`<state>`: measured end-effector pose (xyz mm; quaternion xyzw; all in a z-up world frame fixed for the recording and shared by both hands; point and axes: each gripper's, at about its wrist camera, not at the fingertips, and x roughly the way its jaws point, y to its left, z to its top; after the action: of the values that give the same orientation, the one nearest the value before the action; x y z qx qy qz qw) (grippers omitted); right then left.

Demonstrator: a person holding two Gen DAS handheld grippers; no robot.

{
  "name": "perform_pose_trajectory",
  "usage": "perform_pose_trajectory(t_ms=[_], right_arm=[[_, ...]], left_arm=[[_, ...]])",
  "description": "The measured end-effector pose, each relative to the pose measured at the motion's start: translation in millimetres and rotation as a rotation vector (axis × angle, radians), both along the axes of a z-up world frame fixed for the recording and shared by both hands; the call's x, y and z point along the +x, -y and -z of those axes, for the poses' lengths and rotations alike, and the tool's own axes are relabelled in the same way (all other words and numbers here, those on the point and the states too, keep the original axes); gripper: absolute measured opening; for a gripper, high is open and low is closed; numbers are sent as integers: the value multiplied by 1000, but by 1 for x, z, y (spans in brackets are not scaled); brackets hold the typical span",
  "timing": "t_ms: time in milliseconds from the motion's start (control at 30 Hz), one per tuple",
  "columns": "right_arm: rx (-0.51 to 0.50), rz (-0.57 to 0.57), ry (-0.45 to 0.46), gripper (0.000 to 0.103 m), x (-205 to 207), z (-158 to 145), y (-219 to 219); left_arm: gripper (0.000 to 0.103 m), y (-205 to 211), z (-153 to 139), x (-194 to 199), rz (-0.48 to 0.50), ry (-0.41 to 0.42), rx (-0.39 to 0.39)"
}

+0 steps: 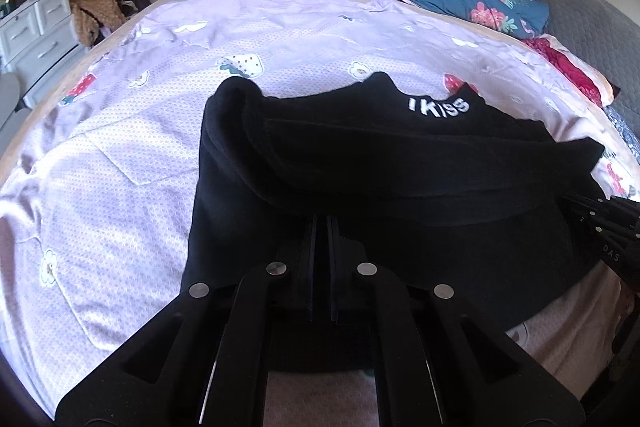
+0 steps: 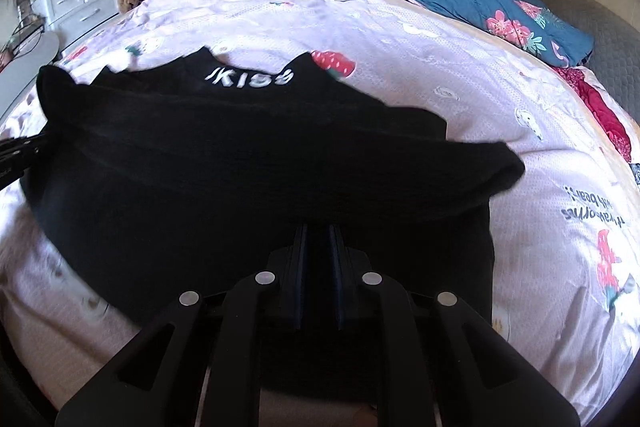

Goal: Fold small clothes

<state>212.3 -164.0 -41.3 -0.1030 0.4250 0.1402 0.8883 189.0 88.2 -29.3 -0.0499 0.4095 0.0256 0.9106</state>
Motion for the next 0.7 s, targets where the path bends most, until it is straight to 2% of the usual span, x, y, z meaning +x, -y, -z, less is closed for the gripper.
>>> perform_pose_trajectory(t_ms=[267, 567, 700], right_arm=[[49, 30, 14, 9, 41, 1, 0], [126, 92, 48, 9, 81, -7, 17], [142, 124, 65, 9, 83, -11, 29]], left_arm=[[0, -14, 3, 34, -74, 16, 8], [2, -42, -22, 47, -152, 143, 12], [11, -67, -31, 39, -225, 185, -32]])
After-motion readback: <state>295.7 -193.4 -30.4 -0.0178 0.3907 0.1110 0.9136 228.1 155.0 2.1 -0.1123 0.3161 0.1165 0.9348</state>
